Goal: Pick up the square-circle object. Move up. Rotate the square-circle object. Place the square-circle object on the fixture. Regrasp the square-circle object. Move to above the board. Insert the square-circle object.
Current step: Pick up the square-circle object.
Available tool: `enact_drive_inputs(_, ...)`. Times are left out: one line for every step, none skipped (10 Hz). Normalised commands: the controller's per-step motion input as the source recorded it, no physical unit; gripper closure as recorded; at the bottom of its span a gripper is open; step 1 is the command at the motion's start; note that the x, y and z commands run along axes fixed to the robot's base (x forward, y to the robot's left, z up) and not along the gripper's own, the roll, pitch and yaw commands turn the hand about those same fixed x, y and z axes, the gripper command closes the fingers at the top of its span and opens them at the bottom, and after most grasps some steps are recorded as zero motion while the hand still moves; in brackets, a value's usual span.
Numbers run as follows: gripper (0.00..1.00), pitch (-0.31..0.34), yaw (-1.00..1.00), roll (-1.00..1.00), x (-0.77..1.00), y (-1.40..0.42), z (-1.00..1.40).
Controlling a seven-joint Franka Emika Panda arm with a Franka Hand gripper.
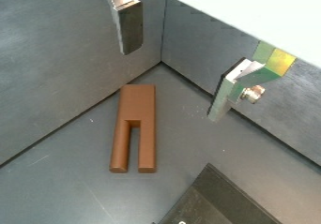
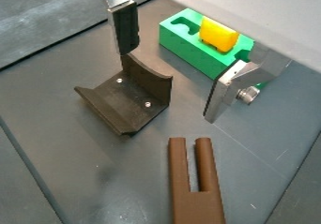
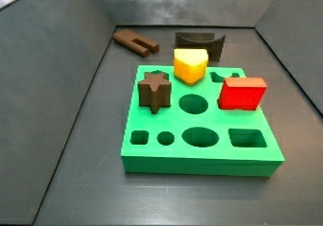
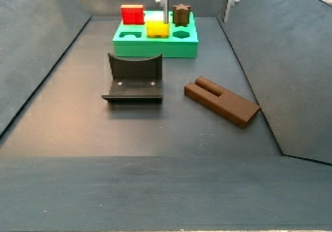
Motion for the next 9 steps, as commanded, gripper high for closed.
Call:
enact_drive_inputs(0.0, 0.016, 0.0, 0.0, 0.13, 0.0, 0.0)
enact_drive_inputs(0.0, -0.097, 0.0, 0.03, -0.07, 0.08, -0.24)
enact_drive_inputs(0.0, -0.246, 0.49, 0.08, -0.21, 0.04, -0.75)
enact_drive_inputs(0.0, -0.139, 1.0, 0.02, -0.15, 0.07, -0.9)
enact_drive_inputs(0.0, -0.077, 1.0, 0.0, -0.11, 0.0, -0.87)
enact_drive_inputs(0.0, -0.047, 1.0, 0.0, -0.07, 0.0, -0.85)
enact_drive_inputs(0.0, -0.03, 1.0, 0.0, -0.04, 0.0, -0.85)
enact_drive_inputs(0.0, 0.0, 1.0, 0.0, 0.0, 0.0, -0.9)
enact_drive_inputs(0.0, 0.053, 1.0, 0.01, 0.01, -0.09, -0.84)
